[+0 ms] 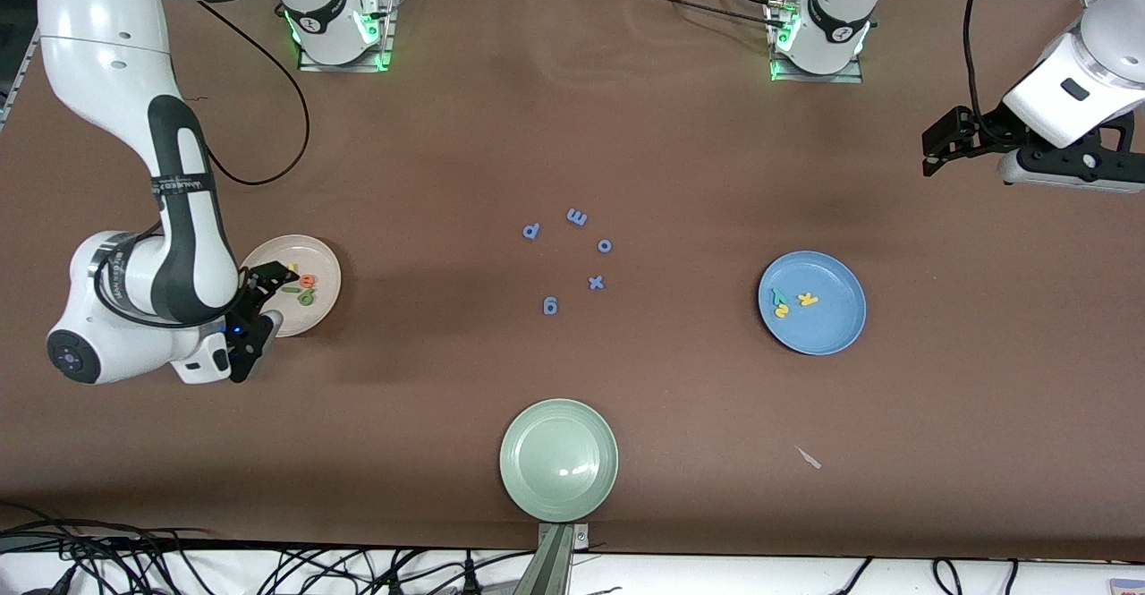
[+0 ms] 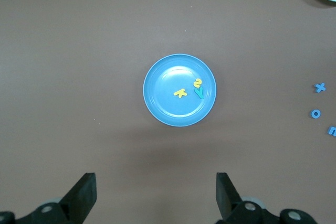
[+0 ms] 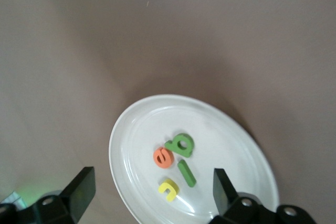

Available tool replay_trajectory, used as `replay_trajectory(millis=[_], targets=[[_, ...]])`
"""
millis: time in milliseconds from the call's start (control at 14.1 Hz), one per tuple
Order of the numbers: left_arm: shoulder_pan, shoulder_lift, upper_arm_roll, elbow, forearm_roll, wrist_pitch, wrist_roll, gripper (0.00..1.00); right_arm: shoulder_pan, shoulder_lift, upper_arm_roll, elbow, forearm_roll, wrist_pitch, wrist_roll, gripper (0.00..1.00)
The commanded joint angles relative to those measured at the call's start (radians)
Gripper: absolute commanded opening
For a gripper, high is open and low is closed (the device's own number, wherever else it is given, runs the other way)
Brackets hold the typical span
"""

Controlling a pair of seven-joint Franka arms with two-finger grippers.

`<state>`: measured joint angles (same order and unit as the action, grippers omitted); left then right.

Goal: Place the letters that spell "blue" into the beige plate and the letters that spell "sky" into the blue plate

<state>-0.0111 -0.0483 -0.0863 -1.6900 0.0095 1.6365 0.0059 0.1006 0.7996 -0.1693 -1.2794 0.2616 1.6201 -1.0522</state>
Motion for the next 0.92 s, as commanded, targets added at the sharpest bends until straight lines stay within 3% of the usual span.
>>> replay_trajectory(millis=[0,565,707,848], targets=[[-0.001,0.004,0.002,0.023,-0.01,-0.021,-0.007,1.0,0.005,-0.022,0.004,0.037,0.008,-0.022,0.058,1.0],[-0.001,0.004,0.002,0.023,-0.011,-0.021,-0.007,1.0,0.056,-0.147,0.005,0.022,-0.083,-0.006,0.298,1.0],[-0.001,0.004,0.002,0.023,-0.011,-0.021,-0.007,1.0,0.051,-0.235,0.026,-0.062,-0.131,0.035,0.418,1.0],[-0.001,0.004,0.002,0.023,-0.011,-0.021,-0.007,1.0,0.033,-0.36,0.074,-0.217,-0.175,0.13,0.492,1.0]])
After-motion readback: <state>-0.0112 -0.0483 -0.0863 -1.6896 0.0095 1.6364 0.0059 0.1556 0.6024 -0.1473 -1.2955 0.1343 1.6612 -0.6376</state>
